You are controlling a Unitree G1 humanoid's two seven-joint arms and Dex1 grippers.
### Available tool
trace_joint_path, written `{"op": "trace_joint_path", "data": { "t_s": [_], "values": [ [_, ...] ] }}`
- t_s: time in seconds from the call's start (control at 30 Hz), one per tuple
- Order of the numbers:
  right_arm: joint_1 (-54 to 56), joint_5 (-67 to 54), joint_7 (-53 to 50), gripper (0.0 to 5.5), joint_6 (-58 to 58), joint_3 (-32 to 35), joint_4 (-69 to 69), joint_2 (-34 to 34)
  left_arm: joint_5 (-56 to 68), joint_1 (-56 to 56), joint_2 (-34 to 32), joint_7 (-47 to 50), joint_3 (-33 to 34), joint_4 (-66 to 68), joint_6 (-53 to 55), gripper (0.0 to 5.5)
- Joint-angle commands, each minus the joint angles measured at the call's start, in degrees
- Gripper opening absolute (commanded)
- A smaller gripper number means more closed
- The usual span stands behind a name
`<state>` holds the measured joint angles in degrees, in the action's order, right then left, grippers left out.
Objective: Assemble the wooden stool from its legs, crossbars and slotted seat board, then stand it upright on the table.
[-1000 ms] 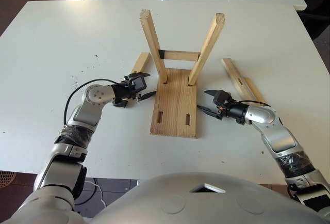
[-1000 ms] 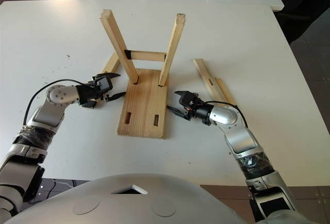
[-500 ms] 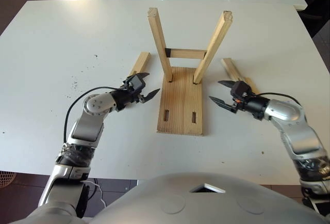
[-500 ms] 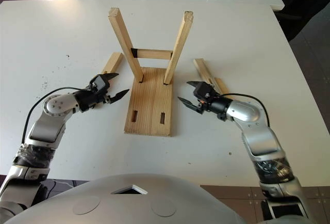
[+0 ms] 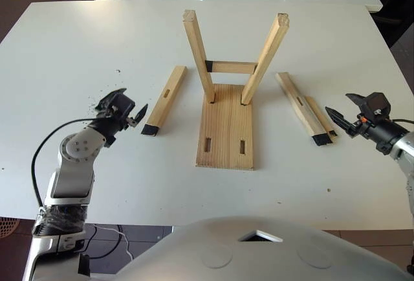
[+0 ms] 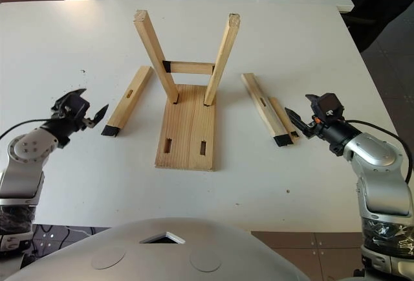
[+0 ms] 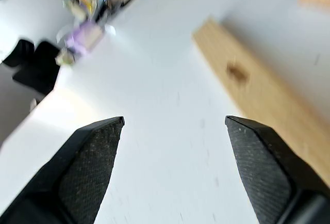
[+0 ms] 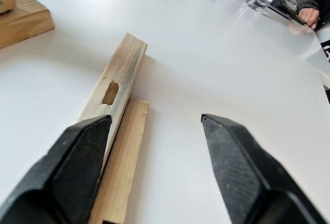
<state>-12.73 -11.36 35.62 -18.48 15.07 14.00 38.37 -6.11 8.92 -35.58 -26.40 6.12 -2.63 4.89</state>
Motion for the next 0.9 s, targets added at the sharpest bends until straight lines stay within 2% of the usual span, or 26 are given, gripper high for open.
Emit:
{"op": "trace_joint_path", "data": {
  "t_s": [0.03,0.3,0.57,0.9],
  "values": [
    [3.09,0.84,-1.35,3.2,2.04,-2.07,-3.43,-1.98,-2.07,0.95,0.21,0.14,-3.03,4.75,-4.37,3.65],
    [3.24,2.58,-2.35,3.2,7.06,-4.26,-11.15,-4.53,-3.3,0.91,-1.02,-1.58,-7.04,8.3,-9.4,3.65],
    [3.01,-1.64,-3.09,3.2,6.55,-0.55,-14.95,-7.39,-3.69,2.21,-2.48,-2.54,-9.3,8.28,-11.09,3.65],
    [2.54,0.15,-0.72,3.2,8.29,-3.04,-18.56,-6.07,-2.98,1.08,-3.99,-3.29,-9.56,8.99,-11.4,3.65]
  ]
}}
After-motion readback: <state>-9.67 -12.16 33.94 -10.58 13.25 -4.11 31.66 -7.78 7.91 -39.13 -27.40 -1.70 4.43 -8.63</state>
